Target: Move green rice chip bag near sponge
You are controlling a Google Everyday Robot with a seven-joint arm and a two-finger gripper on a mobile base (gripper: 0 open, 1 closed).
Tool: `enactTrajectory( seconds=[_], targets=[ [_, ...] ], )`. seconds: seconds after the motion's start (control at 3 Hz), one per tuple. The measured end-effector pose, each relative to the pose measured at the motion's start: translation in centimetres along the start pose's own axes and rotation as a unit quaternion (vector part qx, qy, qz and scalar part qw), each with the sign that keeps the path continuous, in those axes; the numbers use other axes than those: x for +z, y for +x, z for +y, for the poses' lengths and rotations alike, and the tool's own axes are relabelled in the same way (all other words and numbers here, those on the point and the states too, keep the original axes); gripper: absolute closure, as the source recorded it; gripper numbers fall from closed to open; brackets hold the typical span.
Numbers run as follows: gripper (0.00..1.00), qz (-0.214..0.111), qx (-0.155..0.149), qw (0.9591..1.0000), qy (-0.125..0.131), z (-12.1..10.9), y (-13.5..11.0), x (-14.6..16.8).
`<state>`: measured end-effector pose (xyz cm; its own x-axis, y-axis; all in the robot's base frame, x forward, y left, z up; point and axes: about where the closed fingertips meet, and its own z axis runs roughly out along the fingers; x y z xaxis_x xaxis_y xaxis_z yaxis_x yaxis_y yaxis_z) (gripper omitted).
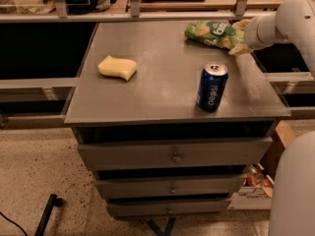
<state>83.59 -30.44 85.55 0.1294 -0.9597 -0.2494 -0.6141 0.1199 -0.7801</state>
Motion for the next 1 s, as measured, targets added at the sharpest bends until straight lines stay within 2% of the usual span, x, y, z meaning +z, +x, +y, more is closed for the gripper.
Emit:
enactTrajectory(
  seconds=[0.33,0.67,1.0],
  targets=[
    [0.38,-0.002,-0.001,1.0,0.003,-0.9,-0.7,0.9],
    [0.46,-0.003,-0.002,1.0,0.005,-1.4,-1.0,1.6],
    [0.46,0.0,-0.002,1.0,0.0,-1.3,-1.0,2.3]
  ],
)
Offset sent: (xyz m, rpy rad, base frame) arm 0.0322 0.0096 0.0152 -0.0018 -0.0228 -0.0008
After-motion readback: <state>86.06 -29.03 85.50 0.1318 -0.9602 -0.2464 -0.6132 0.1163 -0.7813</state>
